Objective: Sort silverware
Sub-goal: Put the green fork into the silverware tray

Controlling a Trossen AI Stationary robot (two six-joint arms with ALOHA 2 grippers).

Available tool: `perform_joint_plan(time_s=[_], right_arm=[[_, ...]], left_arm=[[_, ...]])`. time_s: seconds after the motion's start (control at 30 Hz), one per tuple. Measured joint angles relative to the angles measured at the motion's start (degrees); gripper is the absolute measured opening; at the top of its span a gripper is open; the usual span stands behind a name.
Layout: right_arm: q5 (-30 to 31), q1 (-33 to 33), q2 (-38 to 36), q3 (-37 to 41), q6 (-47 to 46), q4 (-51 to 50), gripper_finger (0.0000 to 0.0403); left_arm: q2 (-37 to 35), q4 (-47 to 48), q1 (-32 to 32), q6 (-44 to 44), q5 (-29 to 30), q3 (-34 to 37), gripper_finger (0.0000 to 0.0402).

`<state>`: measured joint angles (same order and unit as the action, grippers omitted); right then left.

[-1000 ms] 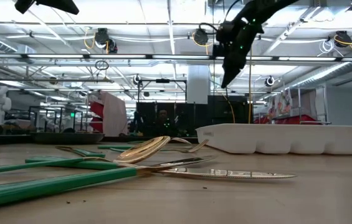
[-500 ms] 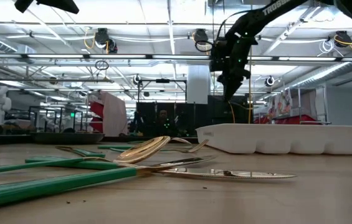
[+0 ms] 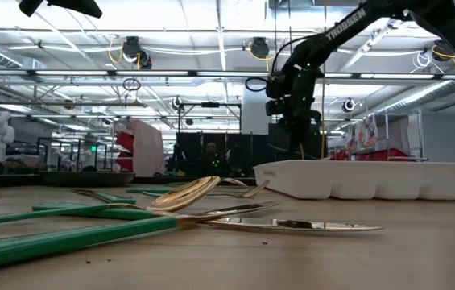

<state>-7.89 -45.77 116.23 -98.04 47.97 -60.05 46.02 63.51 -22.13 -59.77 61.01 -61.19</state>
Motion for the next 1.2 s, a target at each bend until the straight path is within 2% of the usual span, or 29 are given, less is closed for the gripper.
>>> perform_joint_plan(time_s=[0.57,0.77,1.2], right_arm=[[-1.4,-0.7,6.5,0.0,1.2,0.8,0.0],[-1.5,-0.9,6.6,0.0,1.4,3.7,0.0],[-4.5,-2.5,6.8,0.0,0.8,3.3,0.0]], left_arm=[[0.1,0.0,0.0,0.0,0.3,0.0,0.0018],[0.1,0.0,0.0,0.0,0.4,0.0,0.0018],[0.1,0.0,0.0,-0.1,0.7,0.0,0.0018]])
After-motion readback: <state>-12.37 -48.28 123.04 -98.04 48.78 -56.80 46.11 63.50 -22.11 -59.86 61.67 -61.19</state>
